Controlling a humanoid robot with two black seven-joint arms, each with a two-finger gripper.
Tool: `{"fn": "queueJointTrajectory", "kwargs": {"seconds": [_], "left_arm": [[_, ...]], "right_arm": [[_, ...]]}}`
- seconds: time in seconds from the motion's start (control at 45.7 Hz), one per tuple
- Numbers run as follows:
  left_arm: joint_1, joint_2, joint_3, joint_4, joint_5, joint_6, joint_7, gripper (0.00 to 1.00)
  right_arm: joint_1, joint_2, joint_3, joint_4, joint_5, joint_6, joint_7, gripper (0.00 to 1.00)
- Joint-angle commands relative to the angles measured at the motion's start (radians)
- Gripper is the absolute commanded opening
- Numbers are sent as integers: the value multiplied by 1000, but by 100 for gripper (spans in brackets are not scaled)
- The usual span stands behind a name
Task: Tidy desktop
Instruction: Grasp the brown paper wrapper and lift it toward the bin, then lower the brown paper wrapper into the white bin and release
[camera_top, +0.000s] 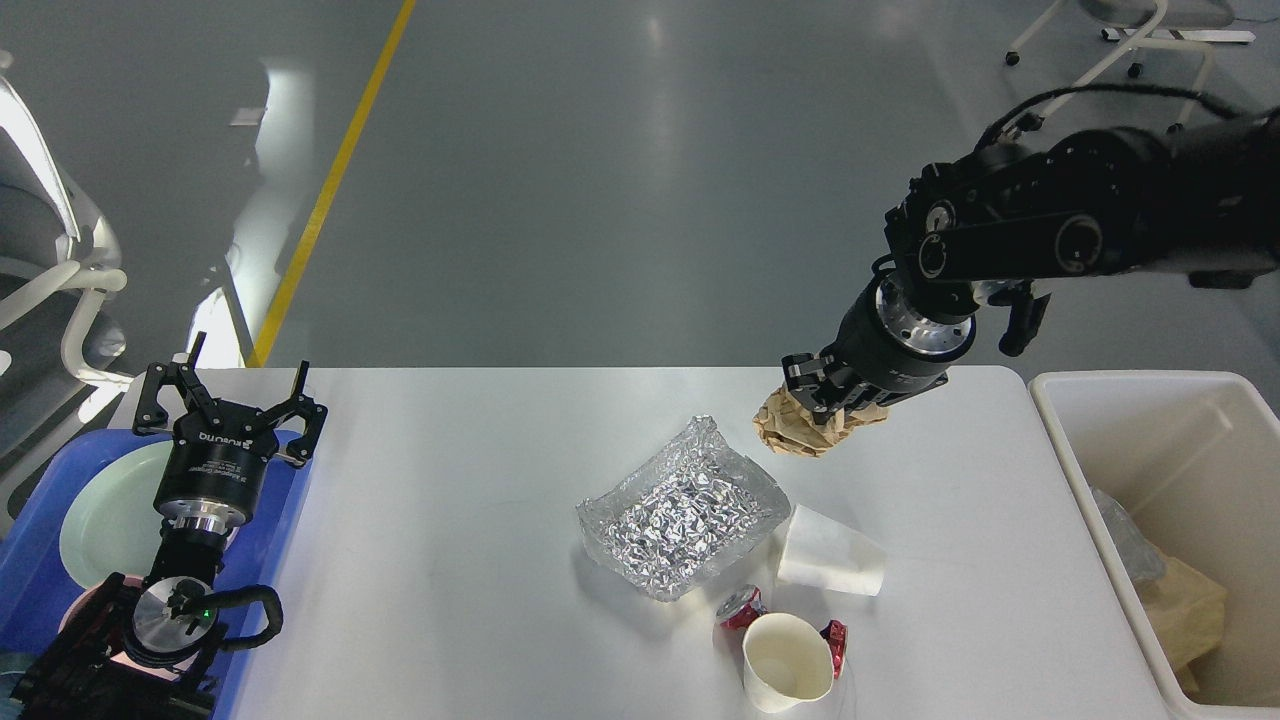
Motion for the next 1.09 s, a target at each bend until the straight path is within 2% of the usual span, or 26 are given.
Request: {"fn": "queueJointTrajectory", "kwargs": {"seconds": [0.0,0.197,0.656,0.853,1.072], "left_arm": [[0,0,1,0,0,0,1,97],[0,0,1,0,0,0,0,97],[0,0,1,0,0,0,0,97],[0,0,1,0,0,0,0,97],[0,0,1,0,0,0,0,97]], "right_arm": [[162,-21,-60,122,-2,54,0,0],[278,-81,-101,269,-3,84,-37,0],[280,-99,-193,243,58,47,-37,0],[239,-176,-293,148,95,41,-37,0],[104,-378,-339,-42,74,44,-37,0]]}}
